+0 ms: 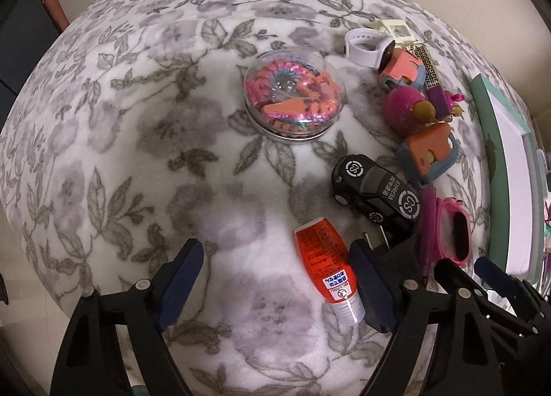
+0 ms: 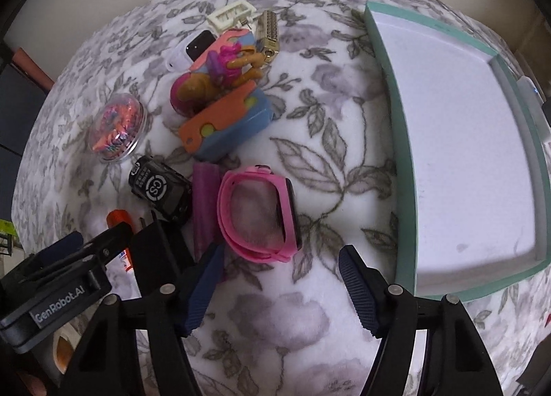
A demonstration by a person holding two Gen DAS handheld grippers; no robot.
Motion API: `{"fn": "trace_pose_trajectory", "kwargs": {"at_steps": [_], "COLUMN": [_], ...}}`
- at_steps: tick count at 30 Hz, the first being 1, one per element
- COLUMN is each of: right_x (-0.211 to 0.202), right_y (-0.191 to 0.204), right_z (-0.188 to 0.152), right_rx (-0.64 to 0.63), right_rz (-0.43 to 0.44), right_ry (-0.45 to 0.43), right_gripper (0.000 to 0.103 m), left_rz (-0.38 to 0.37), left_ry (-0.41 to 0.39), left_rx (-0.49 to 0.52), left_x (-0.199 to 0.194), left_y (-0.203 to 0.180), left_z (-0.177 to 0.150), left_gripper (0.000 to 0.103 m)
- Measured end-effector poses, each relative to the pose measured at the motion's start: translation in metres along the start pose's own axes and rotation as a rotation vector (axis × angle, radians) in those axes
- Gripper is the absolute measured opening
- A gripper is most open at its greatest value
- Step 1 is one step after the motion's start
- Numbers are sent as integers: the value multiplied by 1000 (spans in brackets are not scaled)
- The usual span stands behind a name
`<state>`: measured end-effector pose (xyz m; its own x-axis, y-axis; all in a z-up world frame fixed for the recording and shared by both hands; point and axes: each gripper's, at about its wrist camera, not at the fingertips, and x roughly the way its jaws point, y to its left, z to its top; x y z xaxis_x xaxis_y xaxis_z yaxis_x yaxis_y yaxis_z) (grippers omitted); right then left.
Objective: Organize rigid objects
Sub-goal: 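Grasp the pink watch with the right tool while the left tool grasps the orange glue bottle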
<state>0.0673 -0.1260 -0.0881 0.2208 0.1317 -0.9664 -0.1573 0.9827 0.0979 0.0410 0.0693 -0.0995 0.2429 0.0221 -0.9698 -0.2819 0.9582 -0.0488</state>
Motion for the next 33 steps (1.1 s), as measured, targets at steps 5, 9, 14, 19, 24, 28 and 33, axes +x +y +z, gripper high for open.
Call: {"fn": "trace_pose_trajectory", "kwargs": {"at_steps": [5,9,14,19,24,28,33], "right_x": [10,23,28,29,28,24,27], "right_y": [9,16,21,22,22,22,22], "right_z": [1,9,9,15,17,12,15], "right_rx": [-34,-61,-89,-99,-112,-126,-122], "right_rz": [-19,-36,-65,-67,-71,-65,-45], "right_ry": [-10,-13,-35,-56,-73,-88,-95], "right_gripper": [69,68,68,68,63,52,52], "left_rz": [-4,-14,-15,-5,52,63,98], "left_ry": [7,24,17,6,-6,-5,14], "left_rx": [26,46,64,128,184,184,193], "left_x": [5,9,6,0,-3,-4,1], "left_y": [-10,-26,-36,-55,-73,-70,-68], "left_z": [-3,-2,-6,-7,-11,-12,-11], "left_gripper": [77,68,58,38,35,35,36]}}
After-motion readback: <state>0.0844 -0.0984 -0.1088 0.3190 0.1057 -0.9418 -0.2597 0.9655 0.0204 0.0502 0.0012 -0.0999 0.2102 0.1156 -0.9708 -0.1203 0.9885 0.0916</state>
